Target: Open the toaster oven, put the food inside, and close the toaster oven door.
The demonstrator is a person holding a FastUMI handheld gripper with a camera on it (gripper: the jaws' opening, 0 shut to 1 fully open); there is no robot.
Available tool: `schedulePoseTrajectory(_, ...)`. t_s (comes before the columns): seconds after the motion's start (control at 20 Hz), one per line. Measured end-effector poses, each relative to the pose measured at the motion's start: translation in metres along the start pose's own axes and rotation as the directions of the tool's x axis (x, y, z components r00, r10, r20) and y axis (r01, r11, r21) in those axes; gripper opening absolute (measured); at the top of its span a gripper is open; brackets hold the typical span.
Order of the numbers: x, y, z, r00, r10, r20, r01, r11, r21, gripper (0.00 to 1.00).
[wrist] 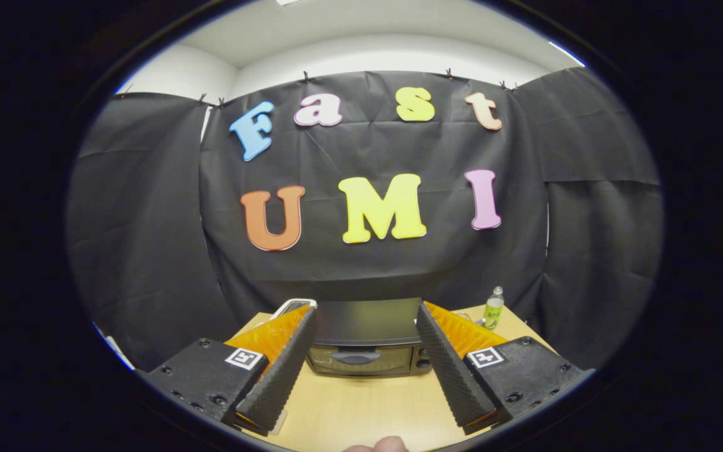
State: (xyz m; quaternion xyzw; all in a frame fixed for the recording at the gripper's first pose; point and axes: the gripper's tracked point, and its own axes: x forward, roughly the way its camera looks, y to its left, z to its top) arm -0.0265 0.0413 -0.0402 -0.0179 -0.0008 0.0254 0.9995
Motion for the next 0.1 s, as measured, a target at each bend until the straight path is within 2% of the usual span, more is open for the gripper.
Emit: schedulePoseTrajectory(0.1, 0.0011, 0.0020, -0.0002, 1.000, 0.000, -0.001, 0.000, 1.000, 0.001, 1.00)
